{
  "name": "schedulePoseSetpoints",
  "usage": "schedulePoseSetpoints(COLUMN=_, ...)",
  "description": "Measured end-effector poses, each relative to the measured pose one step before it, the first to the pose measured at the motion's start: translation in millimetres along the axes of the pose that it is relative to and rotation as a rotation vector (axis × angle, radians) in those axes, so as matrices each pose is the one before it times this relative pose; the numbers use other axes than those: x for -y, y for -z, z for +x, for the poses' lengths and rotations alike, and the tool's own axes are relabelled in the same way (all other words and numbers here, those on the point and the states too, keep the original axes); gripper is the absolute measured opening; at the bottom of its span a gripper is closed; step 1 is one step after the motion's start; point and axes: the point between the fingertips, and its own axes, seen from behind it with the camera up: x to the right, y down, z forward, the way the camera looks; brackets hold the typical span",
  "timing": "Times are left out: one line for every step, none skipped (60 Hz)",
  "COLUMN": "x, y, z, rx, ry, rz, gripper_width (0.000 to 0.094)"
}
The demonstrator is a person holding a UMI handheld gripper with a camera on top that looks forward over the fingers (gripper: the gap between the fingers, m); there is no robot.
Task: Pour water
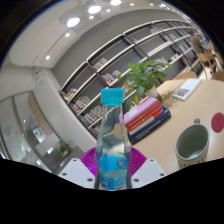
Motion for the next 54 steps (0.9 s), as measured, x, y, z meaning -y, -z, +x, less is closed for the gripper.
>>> schedulePoseSetpoints(x=3.38, y=2.23, z=-3.22, rx=0.00077, ry=-0.0394, rz=-0.00050, gripper_width=0.0354)
schedulePoseSetpoints(x=3.15, y=-0.37, z=2.41, rx=0.00220, ry=-0.0402, rz=0.00491, gripper_width=0.0353)
schedulePoseSetpoints(x=2.78, y=1.04, z=1.80, rx=0.00128, ry=-0.0456, rz=-0.00047, gripper_width=0.0355)
schedulePoseSetpoints(x=2.64, y=1.58, z=1.44, rx=0.00019, ry=-0.0499, rz=-0.00350, gripper_width=0.0356)
schedulePoseSetpoints(x=2.35, y=1.48, z=0.62, rx=0.00155, ry=-0.0478, rz=-0.00167, gripper_width=0.0353)
schedulePoseSetpoints(x=3.32, y=0.96, z=0.92, rx=0.00361, ry=-0.0409, rz=0.00208, gripper_width=0.0354)
schedulePoseSetpoints(x=3.62, y=1.03, z=1.05, rx=0.00176, ry=-0.0374, rz=0.00344, gripper_width=0.0354)
schedulePoseSetpoints(x=1.86, y=1.76, z=-0.55, rx=-0.00531, ry=-0.0402, rz=-0.00021, gripper_width=0.0353)
schedulePoseSetpoints(x=3.14, y=-2.08, z=4.31, rx=-0.00026, ry=-0.0426, rz=-0.00409, gripper_width=0.0354)
schedulePoseSetpoints(x=1.49, y=0.98, z=1.42, rx=-0.00170, ry=-0.0402, rz=-0.00397, gripper_width=0.0354)
schedulePoseSetpoints(x=1.12, y=0.23, z=1.10, rx=0.00111, ry=-0.0372, rz=-0.00454, gripper_width=0.0354)
schedulePoseSetpoints(x=0.38, y=0.47, z=0.00, rx=0.00393, ry=-0.0360, rz=-0.00672, gripper_width=0.0353)
schedulePoseSetpoints(x=-0.27, y=0.31, z=0.67, rx=0.00414, ry=-0.0367, rz=-0.00756, gripper_width=0.0355)
schedulePoseSetpoints(x=-0.03, y=0.00, z=1.20, rx=0.00182, ry=-0.0378, rz=-0.00675, gripper_width=0.0354)
schedulePoseSetpoints(x=0.15, y=-0.03, z=1.24, rx=-0.00089, ry=-0.0393, rz=-0.00545, gripper_width=0.0355)
schedulePoseSetpoints(x=0.42, y=0.18, z=1.31, rx=-0.00079, ry=-0.0373, rz=-0.00359, gripper_width=0.0355)
schedulePoseSetpoints(x=-0.66, y=4.07, z=-3.03, rx=-0.00479, ry=-0.0372, rz=-0.00335, gripper_width=0.0355)
schedulePoseSetpoints(x=0.81, y=-2.52, z=2.34, rx=0.00086, ry=-0.0355, rz=-0.00296, gripper_width=0.0355)
schedulePoseSetpoints(x=-0.09, y=-0.44, z=0.60, rx=0.00176, ry=-0.0370, rz=-0.00518, gripper_width=0.0355)
schedulePoseSetpoints(x=-0.56, y=0.03, z=0.45, rx=0.00191, ry=-0.0380, rz=-0.00572, gripper_width=0.0355)
schedulePoseSetpoints(x=0.29, y=0.15, z=0.22, rx=0.00205, ry=-0.0377, rz=-0.00178, gripper_width=0.0354)
schedulePoseSetpoints(x=1.27, y=0.07, z=0.28, rx=0.00214, ry=-0.0371, rz=0.00162, gripper_width=0.0354)
schedulePoseSetpoints(x=0.90, y=-0.19, z=0.31, rx=0.00151, ry=-0.0390, rz=-0.00012, gripper_width=0.0353)
schedulePoseSetpoints(x=0.79, y=-0.17, z=0.21, rx=0.00276, ry=-0.0377, rz=-0.00065, gripper_width=0.0353)
schedulePoseSetpoints(x=-0.68, y=6.82, z=-4.79, rx=-0.00033, ry=-0.0349, rz=0.00067, gripper_width=0.0354)
schedulePoseSetpoints(x=0.27, y=-1.98, z=1.05, rx=0.00150, ry=-0.0295, rz=0.00750, gripper_width=0.0354)
schedulePoseSetpoints(x=1.71, y=0.35, z=0.34, rx=0.00229, ry=-0.0291, rz=0.00663, gripper_width=0.0355)
schedulePoseSetpoints(x=1.10, y=-0.06, z=0.15, rx=0.00158, ry=-0.0291, rz=0.00372, gripper_width=0.0353)
schedulePoseSetpoints(x=0.83, y=-0.33, z=0.48, rx=0.00202, ry=-0.0294, rz=0.00135, gripper_width=0.0353)
schedulePoseSetpoints(x=0.77, y=0.23, z=0.24, rx=0.00170, ry=-0.0282, rz=0.00135, gripper_width=0.0353)
schedulePoseSetpoints(x=1.35, y=-0.21, z=0.06, rx=0.00094, ry=-0.0267, rz=0.00378, gripper_width=0.0352)
schedulePoseSetpoints(x=1.28, y=0.58, z=-0.06, rx=0.00126, ry=-0.0262, rz=0.00357, gripper_width=0.0366)
schedulePoseSetpoints(x=-1.10, y=6.94, z=-5.12, rx=-0.00415, ry=-0.0294, rz=0.00067, gripper_width=0.0367)
schedulePoseSetpoints(x=3.39, y=-7.19, z=0.97, rx=0.00424, ry=-0.0244, rz=0.00129, gripper_width=0.0367)
schedulePoseSetpoints(x=0.47, y=0.04, z=-0.40, rx=0.00387, ry=-0.0248, rz=0.00137, gripper_width=0.0368)
schedulePoseSetpoints(x=0.41, y=0.68, z=-0.42, rx=0.00270, ry=-0.0256, rz=0.00246, gripper_width=0.0369)
schedulePoseSetpoints(x=1.03, y=0.33, z=-0.44, rx=0.00272, ry=-0.0250, rz=0.00524, gripper_width=0.0369)
schedulePoseSetpoints(x=1.18, y=0.65, z=-0.69, rx=0.00292, ry=-0.0234, rz=0.00806, gripper_width=0.0368)
schedulePoseSetpoints(x=1.28, y=0.67, z=-0.87, rx=0.00379, ry=-0.0220, rz=0.00729, gripper_width=0.0367)
schedulePoseSetpoints(x=0.72, y=0.68, z=-1.21, rx=0.00599, ry=-0.0192, rz=0.00416, gripper_width=0.0368)
schedulePoseSetpoints(x=0.23, y=0.85, z=-1.64, rx=0.00805, ry=-0.0180, rz=0.00251, gripper_width=0.0367)
schedulePoseSetpoints(x=-0.58, y=3.85, z=-2.41, rx=0.00504, ry=-0.0200, rz=0.00362, gripper_width=0.0369)
schedulePoseSetpoints(x=5.54, y=-3.02, z=-3.59, rx=0.00622, ry=-0.0169, rz=0.00644, gripper_width=0.0369)
schedulePoseSetpoints(x=1.29, y=1.24, z=-1.25, rx=0.00548, ry=-0.0205, rz=0.00754, gripper_width=0.0368)
schedulePoseSetpoints(x=0.93, y=1.61, z=-0.67, rx=0.00349, ry=-0.0230, rz=0.00621, gripper_width=0.0367)
schedulePoseSetpoints(x=0.48, y=1.43, z=-0.81, rx=0.00379, ry=-0.0237, rz=0.00384, gripper_width=0.0367)
schedulePoseSetpoints(x=-0.12, y=1.63, z=-0.78, rx=0.00428, ry=-0.0235, rz=0.00063, gripper_width=0.0367)
schedulePoseSetpoints(x=-0.47, y=1.74, z=-0.32, rx=0.00348, ry=-0.0246, rz=-0.00033, gripper_width=0.0366)
schedulePoseSetpoints(x=-0.33, y=1.52, z=-0.58, rx=0.00295, ry=-0.0251, rz=-0.00003, gripper_width=0.0368)
schedulePoseSetpoints(x=0.08, y=2.05, z=-0.32, rx=0.00349, ry=-0.0231, rz=0.00046, gripper_width=0.0369)
schedulePoseSetpoints(x=3.20, y=0.66, z=-1.57, rx=0.00511, ry=-0.0191, rz=-0.00101, gripper_width=0.0368)
schedulePoseSetpoints(x=4.60, y=-9.89, z=-3.73, rx=0.00407, ry=-0.0147, rz=-0.00052, gripper_width=0.0369)
schedulePoseSetpoints(x=0.27, y=0.39, z=0.06, rx=0.00266, ry=-0.0147, rz=-0.00034, gripper_width=0.0368)
schedulePoseSetpoints(x=0.35, y=1.02, z=1.15, rx=-0.00065, ry=-0.0134, rz=-0.00049, gripper_width=0.0367)
